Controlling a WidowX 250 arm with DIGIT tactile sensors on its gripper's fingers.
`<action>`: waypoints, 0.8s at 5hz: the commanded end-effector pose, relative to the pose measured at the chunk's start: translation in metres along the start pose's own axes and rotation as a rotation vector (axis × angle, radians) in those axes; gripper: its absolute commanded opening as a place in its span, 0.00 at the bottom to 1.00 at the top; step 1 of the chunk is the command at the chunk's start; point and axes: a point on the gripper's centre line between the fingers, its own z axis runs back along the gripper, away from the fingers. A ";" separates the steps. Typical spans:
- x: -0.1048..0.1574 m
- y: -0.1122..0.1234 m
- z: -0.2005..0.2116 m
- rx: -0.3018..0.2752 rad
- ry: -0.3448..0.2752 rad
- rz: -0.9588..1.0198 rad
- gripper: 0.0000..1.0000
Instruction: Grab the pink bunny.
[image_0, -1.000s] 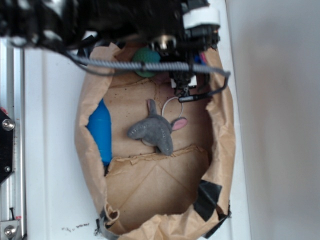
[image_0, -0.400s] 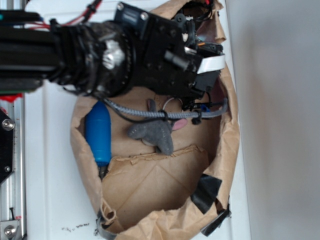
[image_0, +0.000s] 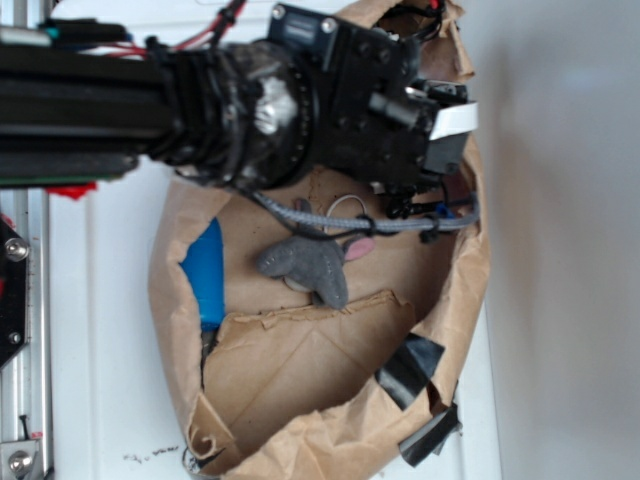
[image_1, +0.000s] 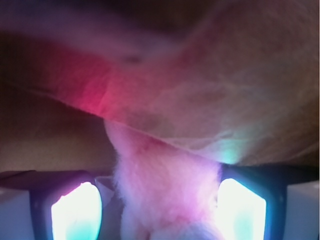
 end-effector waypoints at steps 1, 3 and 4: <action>0.020 -0.004 -0.013 0.089 0.032 0.015 0.96; 0.015 -0.001 0.009 0.046 -0.026 -0.004 0.00; 0.011 0.000 0.017 0.024 -0.045 -0.006 0.00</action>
